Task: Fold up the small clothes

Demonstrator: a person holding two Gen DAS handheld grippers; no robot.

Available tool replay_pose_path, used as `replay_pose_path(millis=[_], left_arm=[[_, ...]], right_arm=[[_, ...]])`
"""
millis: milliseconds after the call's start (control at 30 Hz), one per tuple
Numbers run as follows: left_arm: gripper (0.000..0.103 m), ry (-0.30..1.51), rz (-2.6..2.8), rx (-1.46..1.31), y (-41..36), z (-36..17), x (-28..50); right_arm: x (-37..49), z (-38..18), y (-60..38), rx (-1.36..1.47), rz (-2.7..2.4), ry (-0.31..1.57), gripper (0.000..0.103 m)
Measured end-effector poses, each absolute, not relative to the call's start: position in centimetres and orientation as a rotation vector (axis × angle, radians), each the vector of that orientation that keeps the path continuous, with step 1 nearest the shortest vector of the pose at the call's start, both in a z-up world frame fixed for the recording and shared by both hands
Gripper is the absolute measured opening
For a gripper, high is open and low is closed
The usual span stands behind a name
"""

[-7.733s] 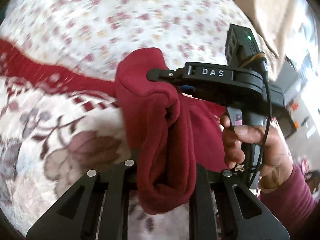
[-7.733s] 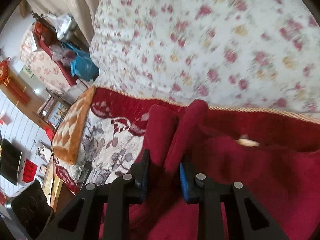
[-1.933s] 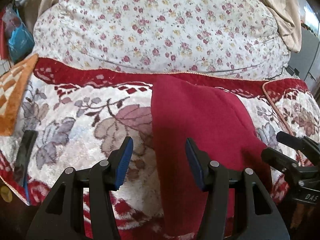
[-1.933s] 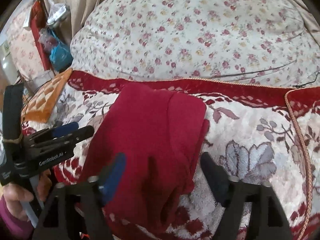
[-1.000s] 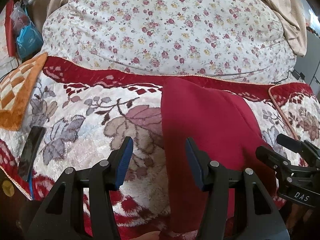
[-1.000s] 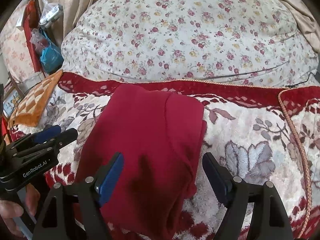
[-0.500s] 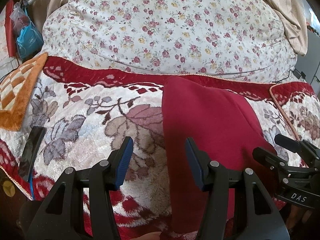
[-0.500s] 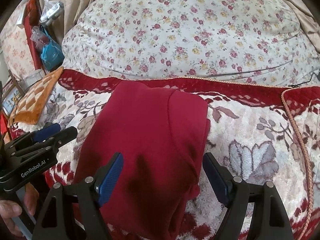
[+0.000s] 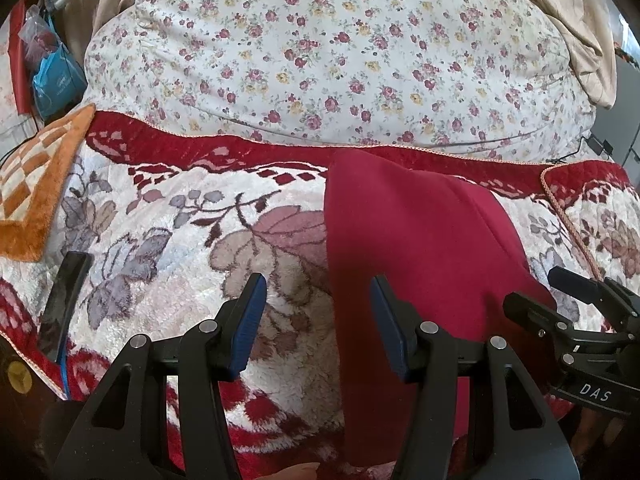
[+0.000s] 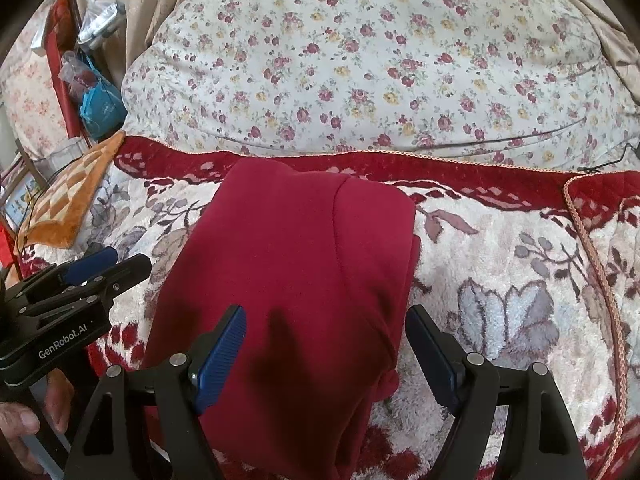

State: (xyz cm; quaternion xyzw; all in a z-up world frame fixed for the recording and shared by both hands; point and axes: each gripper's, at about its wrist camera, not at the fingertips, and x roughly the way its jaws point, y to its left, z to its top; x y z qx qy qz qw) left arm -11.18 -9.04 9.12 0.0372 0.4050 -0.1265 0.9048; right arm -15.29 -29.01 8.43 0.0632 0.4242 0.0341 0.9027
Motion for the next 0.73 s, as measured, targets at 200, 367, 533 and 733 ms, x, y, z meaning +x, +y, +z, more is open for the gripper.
replay_pose_path(millis=[200,367,533,733], left_arm=[[0.054,0.838,-0.263,0.078,-9.0,9.02,-11.16],[0.054,0.848,-0.266,0.076,-8.86,8.66,-11.18],[0.054,0.849,-0.269,0.073,-8.83,8.54,-11.2],[0.054,0.87,-0.292,0.032,-8.34,8.27,-10.26]], right_arm=[[-15.17,8.04,-28.89,0.129,0.073,0.886,0.079],[-15.08,7.97,-28.81,0.125,0.077,0.891,0.079],[-15.12,7.91,-28.79,0.128,0.078,0.894,0.08],[-14.97,7.77,-29.1,0.142,0.086,0.898,0.08]])
